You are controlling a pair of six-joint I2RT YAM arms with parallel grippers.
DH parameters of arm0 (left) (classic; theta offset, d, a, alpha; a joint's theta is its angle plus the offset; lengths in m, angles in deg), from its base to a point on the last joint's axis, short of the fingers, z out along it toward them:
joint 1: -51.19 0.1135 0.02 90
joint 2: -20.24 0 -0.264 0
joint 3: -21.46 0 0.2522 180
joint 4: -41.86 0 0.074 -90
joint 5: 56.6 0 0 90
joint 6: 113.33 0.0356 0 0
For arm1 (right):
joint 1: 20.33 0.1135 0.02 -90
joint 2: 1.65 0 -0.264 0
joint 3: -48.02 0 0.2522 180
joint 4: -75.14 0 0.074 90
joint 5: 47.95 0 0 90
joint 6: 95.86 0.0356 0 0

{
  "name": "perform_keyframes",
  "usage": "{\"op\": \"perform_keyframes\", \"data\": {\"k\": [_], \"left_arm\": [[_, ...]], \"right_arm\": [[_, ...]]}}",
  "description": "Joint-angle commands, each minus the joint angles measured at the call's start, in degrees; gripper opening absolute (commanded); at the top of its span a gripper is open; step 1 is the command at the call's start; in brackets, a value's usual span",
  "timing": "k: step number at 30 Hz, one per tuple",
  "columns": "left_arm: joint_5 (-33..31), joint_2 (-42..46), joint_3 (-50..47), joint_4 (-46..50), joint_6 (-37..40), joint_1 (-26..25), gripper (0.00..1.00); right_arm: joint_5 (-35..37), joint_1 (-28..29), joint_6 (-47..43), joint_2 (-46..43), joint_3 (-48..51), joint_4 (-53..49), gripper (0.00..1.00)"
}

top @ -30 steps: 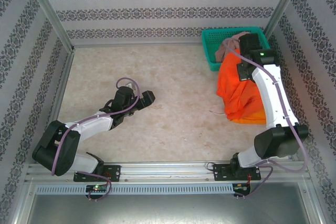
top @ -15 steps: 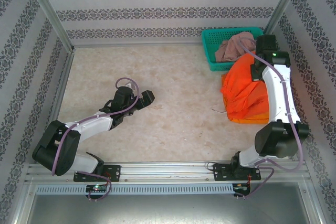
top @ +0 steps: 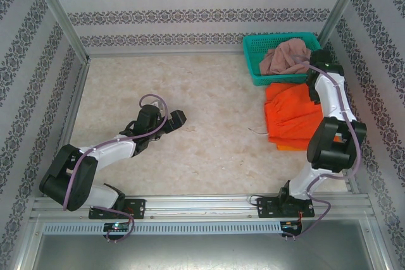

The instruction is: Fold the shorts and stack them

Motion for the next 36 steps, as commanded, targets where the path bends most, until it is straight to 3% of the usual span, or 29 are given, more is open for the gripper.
{"op": "perform_keyframes", "data": {"k": [1, 2, 7, 9, 12, 15, 18, 25, 31, 33, 36], "left_arm": [[-0.40, 1.52, -0.99, -1.37, -0.34, 0.91, 1.00], [-0.64, 1.86, -1.09, -1.26, -0.30, 0.98, 1.00], [-0.73, 2.44, -1.03, -0.83, -0.32, 1.05, 1.00], [-0.61, 2.73, -0.83, -0.50, -0.25, 1.02, 1.00], [-0.91, 3.73, -0.59, 0.15, 0.21, 1.08, 1.00], [-1.42, 4.84, -0.39, 0.99, 0.65, 1.04, 1.00], [-1.88, 5.95, -0.44, 1.83, 0.74, 1.10, 1.00], [-2.70, 7.26, -0.22, 4.03, 1.37, 1.20, 1.00], [-3.09, 6.82, 1.06, 5.98, 2.12, 1.43, 1.00], [-3.22, 6.71, 1.86, 7.01, 2.52, 1.44, 1.00], [-3.63, 6.84, 2.80, 8.80, 3.36, 1.43, 1.00]], "right_arm": [[1.59, -1.13, 4.56, 0.02, -4.78, -2.53, 0.72], [-2.26, -1.06, 6.60, -0.98, -5.30, -2.75, 0.77], [-35.41, -0.31, 16.75, -8.61, -2.04, 2.57, 0.96], [-44.51, 0.29, 20.31, -9.71, -0.79, 5.28, 0.98], [-49.70, 2.27, 24.59, -10.19, -0.23, 10.90, 0.97], [-48.02, 4.55, 26.45, -7.45, -3.66, 14.40, 0.98], [-40.91, 6.65, 25.16, -1.12, -10.60, 13.80, 0.98], [-26.44, 10.81, 18.60, 22.48, -37.75, 4.30, 0.98], [-21.92, 11.03, 18.28, 42.24, -59.41, -0.04, 0.97], [-20.76, 10.97, 18.15, 45.94, -62.31, 0.79, 0.89], [-20.08, 10.88, 17.76, 49.12, -65.06, 1.67, 0.63]]}}
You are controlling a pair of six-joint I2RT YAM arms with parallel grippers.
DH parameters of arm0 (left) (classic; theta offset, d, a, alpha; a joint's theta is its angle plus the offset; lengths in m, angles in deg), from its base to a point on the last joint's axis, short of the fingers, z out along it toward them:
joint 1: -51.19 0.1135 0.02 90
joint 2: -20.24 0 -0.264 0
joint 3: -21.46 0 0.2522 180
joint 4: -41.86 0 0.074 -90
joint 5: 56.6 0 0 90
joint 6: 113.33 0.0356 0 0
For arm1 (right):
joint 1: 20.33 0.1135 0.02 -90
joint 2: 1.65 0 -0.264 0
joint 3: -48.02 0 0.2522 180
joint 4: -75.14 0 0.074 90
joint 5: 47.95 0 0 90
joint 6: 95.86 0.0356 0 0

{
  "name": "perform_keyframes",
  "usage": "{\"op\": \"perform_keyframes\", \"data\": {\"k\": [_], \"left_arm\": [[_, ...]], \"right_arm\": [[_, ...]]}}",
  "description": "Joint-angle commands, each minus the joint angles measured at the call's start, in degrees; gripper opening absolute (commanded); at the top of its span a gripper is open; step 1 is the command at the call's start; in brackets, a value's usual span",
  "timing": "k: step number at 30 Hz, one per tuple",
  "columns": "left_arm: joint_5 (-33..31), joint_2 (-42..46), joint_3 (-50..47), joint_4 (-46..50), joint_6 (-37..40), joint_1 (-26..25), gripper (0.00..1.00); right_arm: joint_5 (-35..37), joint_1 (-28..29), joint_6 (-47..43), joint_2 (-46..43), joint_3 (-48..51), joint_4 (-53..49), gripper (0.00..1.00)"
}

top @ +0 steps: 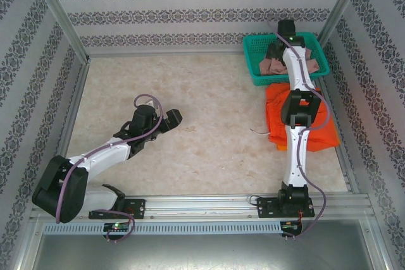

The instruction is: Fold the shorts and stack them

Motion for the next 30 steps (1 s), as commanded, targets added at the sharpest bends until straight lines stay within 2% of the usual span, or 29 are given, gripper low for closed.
{"op": "perform_keyframes", "data": {"k": [1, 3, 6, 8, 13, 20, 25, 30], "left_arm": [[-1.29, 0.89, 2.51, 3.24, 2.28, 0.76, 1.00], [-1.69, 1.29, 2.44, 3.54, 2.23, 0.76, 1.00], [-1.99, 1.84, 2.00, 3.45, 1.76, 0.75, 1.00], [-1.75, 2.16, 2.00, 3.41, 1.50, 0.76, 1.00], [-2.17, 3.99, 1.62, 3.78, 1.27, 0.76, 1.00], [-2.60, 6.89, 1.05, 4.69, 1.68, 0.74, 1.00], [-3.24, 8.83, 0.49, 4.91, 1.98, 0.72, 1.00], [-4.26, 10.84, 0.08, 5.24, 2.44, 0.85, 1.00]], "right_arm": [[3.64, -0.30, -0.23, 2.04, -4.56, -1.45, 0.52], [2.93, -0.50, 0.64, 1.49, -4.89, -1.19, 0.32], [0.82, -0.28, 1.87, -1.80, -4.42, -0.90, 0.09], [-1.33, 0.02, 2.78, -5.19, -3.74, -0.74, 0.00], [-7.59, 2.36, 6.01, -17.69, 1.56, 2.62, 0.00], [-14.22, 9.18, 7.76, -32.34, 4.95, 10.53, 0.00], [-22.25, 14.34, 10.59, -37.03, 2.18, 17.15, 0.00], [-30.16, 18.05, 14.26, -36.53, -4.54, 20.57, 0.00]]}}
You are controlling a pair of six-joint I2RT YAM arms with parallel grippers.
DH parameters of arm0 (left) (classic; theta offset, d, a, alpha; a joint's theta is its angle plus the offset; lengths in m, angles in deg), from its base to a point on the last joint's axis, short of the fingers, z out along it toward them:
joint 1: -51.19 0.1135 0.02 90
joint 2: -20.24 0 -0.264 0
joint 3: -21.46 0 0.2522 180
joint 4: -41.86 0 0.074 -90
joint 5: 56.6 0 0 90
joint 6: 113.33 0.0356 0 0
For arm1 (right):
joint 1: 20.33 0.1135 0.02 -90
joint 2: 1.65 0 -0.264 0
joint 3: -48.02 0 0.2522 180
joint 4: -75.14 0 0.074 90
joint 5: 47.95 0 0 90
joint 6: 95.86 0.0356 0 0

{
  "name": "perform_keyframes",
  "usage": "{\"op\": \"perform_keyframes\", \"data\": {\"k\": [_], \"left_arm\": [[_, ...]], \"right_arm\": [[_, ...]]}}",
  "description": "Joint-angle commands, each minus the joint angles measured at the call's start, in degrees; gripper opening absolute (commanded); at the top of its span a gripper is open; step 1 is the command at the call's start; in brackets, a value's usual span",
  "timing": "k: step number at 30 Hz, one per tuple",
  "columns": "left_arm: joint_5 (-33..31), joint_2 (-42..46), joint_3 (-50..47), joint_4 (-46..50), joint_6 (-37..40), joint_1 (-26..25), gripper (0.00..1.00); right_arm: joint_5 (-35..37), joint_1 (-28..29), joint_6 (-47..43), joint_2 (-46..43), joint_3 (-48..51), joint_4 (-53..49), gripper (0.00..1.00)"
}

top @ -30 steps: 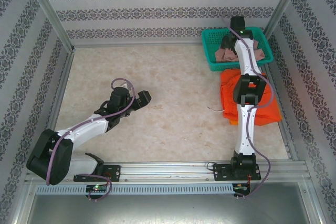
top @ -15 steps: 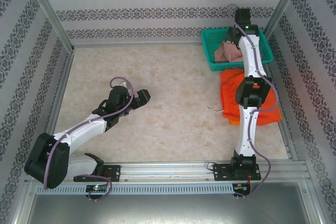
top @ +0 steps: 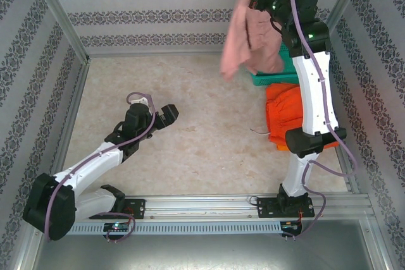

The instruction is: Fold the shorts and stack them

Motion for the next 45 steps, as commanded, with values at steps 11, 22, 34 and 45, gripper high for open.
{"op": "perform_keyframes", "data": {"k": [11, 22, 34, 45], "left_arm": [[-5.46, 10.74, 0.27, 5.57, 2.28, 0.86, 1.00], [-5.44, 12.52, 3.44, 10.77, -0.46, 1.49, 1.00], [2.48, 12.17, -2.87, 8.77, -7.35, 13.13, 1.00], [9.11, 12.32, -6.84, 6.46, -9.39, 20.65, 1.00]], "right_arm": [[-10.90, 8.20, 0.35, 2.24, 3.87, 0.40, 0.44], [8.76, 15.18, -20.10, 7.72, 6.40, -23.95, 0.98], [18.94, 29.18, -17.43, 5.52, 38.50, -11.55, 0.88], [21.30, 31.24, -8.12, 25.12, 26.83, -15.27, 0.69]]}}
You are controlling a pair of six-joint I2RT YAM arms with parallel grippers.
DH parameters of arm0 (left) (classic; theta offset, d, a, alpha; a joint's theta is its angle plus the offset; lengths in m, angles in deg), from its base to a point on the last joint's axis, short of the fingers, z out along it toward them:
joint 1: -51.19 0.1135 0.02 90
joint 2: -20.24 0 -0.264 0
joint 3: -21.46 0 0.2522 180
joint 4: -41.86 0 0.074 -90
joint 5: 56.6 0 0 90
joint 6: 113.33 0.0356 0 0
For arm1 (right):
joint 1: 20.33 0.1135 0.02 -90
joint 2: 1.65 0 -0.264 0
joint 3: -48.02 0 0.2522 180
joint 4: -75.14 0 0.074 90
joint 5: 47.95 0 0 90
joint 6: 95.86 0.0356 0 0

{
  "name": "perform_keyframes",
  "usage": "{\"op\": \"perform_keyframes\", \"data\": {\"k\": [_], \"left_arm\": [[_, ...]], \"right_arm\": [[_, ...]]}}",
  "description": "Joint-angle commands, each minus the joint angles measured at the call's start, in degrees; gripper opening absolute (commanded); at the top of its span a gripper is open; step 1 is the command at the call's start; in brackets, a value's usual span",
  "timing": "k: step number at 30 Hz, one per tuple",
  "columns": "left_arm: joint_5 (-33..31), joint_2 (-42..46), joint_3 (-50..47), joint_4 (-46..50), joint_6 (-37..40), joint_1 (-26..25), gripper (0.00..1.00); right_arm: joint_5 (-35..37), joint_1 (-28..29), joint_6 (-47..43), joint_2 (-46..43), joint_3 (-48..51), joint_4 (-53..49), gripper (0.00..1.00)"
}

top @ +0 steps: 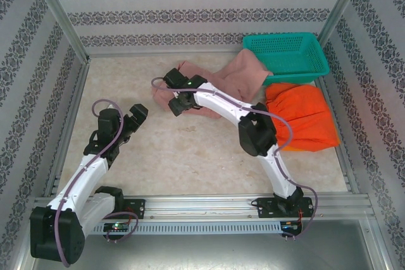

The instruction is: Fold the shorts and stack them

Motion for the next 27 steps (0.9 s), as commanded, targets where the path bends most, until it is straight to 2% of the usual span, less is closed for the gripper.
{"op": "perform_keyframes", "data": {"k": [1, 10, 16, 20, 23, 24, 27], "left_arm": [[2.58, 0.85, -0.96, -2.37, -1.47, 0.74, 1.00], [3.22, 0.40, -2.23, -3.98, -1.93, 1.00, 1.00], [3.37, 0.27, -2.72, -4.78, -2.25, 1.09, 1.00], [3.74, -0.87, -2.64, -6.47, -2.19, 1.09, 0.99], [4.53, -2.26, -1.49, -7.07, -1.68, 1.18, 0.98], [4.83, -2.69, -1.04, -7.16, -1.50, 1.18, 0.97], [5.11, -3.27, -0.33, -7.80, -1.22, 1.26, 0.94]], "right_arm": [[1.91, 0.03, 5.12, 3.37, -4.54, -2.09, 0.67], [1.05, -1.90, 11.24, 12.14, -10.93, -3.34, 0.56], [0.39, -2.24, 11.96, 15.09, -12.45, -4.05, 0.48], [1.07, -2.30, 12.17, 15.19, -12.71, -4.36, 0.20], [1.58, -2.62, 10.90, 13.19, -13.44, -4.80, 0.03], [2.03, -2.70, 10.14, 11.90, -13.87, -4.97, 0.00], [2.22, -3.19, 6.89, 6.88, -15.97, -5.39, 0.00]]}}
